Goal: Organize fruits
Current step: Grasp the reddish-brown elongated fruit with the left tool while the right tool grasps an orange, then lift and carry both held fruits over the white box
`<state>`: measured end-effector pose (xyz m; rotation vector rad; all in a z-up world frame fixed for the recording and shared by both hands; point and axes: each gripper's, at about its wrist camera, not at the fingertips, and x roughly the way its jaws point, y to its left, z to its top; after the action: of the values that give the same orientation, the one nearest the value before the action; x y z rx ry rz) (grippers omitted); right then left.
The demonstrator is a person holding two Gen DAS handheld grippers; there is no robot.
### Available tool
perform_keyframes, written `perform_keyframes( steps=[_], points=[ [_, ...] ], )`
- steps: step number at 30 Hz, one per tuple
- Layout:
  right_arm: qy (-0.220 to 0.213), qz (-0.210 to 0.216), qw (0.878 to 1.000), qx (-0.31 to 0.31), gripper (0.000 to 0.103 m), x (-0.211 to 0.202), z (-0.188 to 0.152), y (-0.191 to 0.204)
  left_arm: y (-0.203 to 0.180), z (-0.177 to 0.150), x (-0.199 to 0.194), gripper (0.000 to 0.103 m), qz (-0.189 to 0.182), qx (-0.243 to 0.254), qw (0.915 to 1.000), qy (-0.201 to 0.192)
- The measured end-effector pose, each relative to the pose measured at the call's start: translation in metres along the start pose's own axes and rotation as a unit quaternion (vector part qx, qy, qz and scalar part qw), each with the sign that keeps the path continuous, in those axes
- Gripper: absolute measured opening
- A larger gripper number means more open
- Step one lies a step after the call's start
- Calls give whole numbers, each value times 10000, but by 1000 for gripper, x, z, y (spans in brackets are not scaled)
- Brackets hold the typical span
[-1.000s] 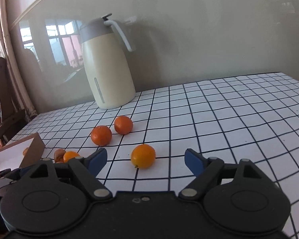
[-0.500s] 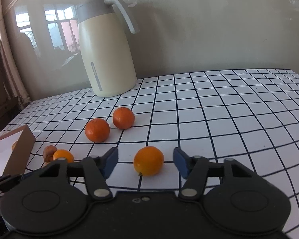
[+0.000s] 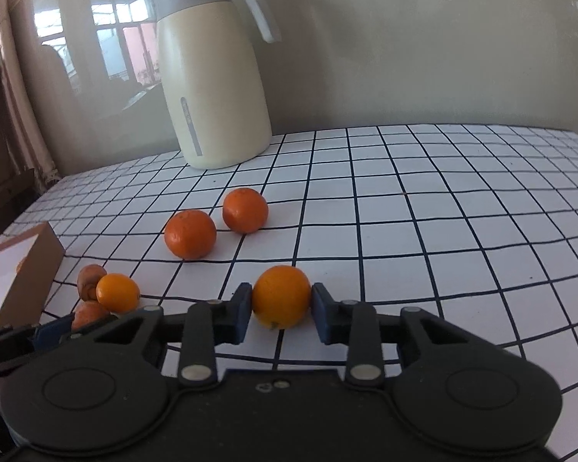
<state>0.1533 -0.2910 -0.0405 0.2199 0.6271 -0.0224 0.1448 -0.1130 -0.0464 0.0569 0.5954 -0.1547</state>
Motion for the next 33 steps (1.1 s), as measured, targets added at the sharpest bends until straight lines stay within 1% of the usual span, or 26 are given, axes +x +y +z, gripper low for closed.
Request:
perform_keyframes(
  steps=[9,12,18,22,26,30,33],
  points=[
    [-22,94,9999,-29,23,-7,-3,-1,2,0,-2,27,-70,-34,10000,0],
    [-7,125,9998,-143,23,-12,-8,0,2,-1,-4,27,-70,-6,10000,-35],
    [-24,274,9995,-153,23,-29,-14,-3,4,-4,-14,27,-175,25,9998,-52],
    [-37,412,9990,-180,23,-41,-18,-1,5,-8,-26,27,-204,117,9996,-138],
    [2,492,9982,-354,23,-52,-28,8,7,-14,-38,27,-281,209,9993,-132],
    [-2,516,9975,-473,23,-64,-36,13,7,-20,-54,27,-343,353,9986,-217],
    [-31,510,9978,-428,23,-74,-40,13,10,-21,-65,27,-389,365,9981,-293]
  ],
)
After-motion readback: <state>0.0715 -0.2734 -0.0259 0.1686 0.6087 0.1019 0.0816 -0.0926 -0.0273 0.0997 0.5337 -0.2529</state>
